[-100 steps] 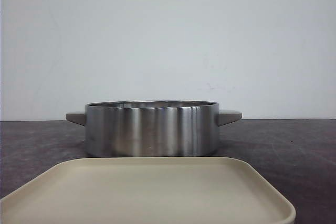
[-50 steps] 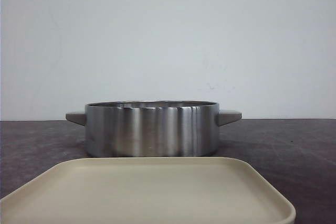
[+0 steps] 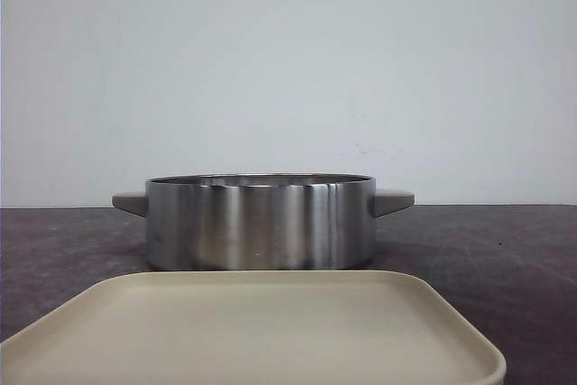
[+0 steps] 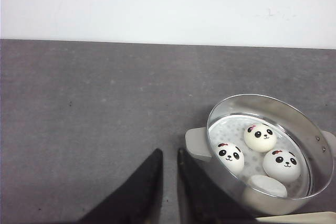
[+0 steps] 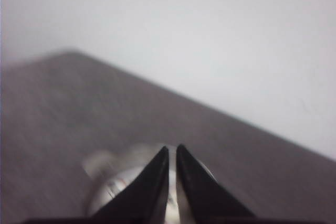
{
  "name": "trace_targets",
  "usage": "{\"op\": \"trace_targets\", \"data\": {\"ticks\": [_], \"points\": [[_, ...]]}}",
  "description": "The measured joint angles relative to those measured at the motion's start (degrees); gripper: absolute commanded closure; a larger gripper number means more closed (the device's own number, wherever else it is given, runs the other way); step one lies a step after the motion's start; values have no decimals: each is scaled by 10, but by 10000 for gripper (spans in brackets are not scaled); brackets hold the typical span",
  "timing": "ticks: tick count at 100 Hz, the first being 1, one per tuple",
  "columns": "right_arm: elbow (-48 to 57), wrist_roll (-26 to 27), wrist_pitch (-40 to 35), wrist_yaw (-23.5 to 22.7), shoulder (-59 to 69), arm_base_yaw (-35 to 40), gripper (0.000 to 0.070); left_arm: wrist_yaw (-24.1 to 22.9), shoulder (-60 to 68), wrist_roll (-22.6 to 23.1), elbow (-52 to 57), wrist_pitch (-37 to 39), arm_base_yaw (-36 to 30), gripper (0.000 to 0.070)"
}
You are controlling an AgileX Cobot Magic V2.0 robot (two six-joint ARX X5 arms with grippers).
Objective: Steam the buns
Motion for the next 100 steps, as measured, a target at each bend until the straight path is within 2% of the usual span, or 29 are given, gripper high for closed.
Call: {"op": "trace_targets", "data": {"ticks": [9, 17, 26, 40, 52, 58, 72, 88, 100], "points": [[-36, 0, -4, -38, -28, -43, 683, 0, 0, 0, 0, 0, 0, 700], [-94, 0, 38, -94, -70, -88, 683, 0, 0, 0, 0, 0, 0, 700], [-191, 0, 137, -162, -133, -144, 684, 0, 0, 0, 0, 0, 0, 700], [-353, 0, 276, -231, -235, -231, 684, 0, 0, 0, 0, 0, 0, 700], [-456, 0, 273, -316, -317, -313, 683, 0, 0, 0, 0, 0, 0, 700], [-488, -1, 253, -342, -351, -345, 683, 0, 0, -1, 0, 0, 0, 700], [-512, -13, 205, -337, -412, -406, 683, 0, 0, -1, 0, 0, 0, 700], [-512, -42, 97, -272, -465, -449, 683, 0, 0, -1, 0, 0, 0, 700], [-512, -56, 2, -248, -510, -466, 683, 0, 0, -1, 0, 0, 0, 700]]}}
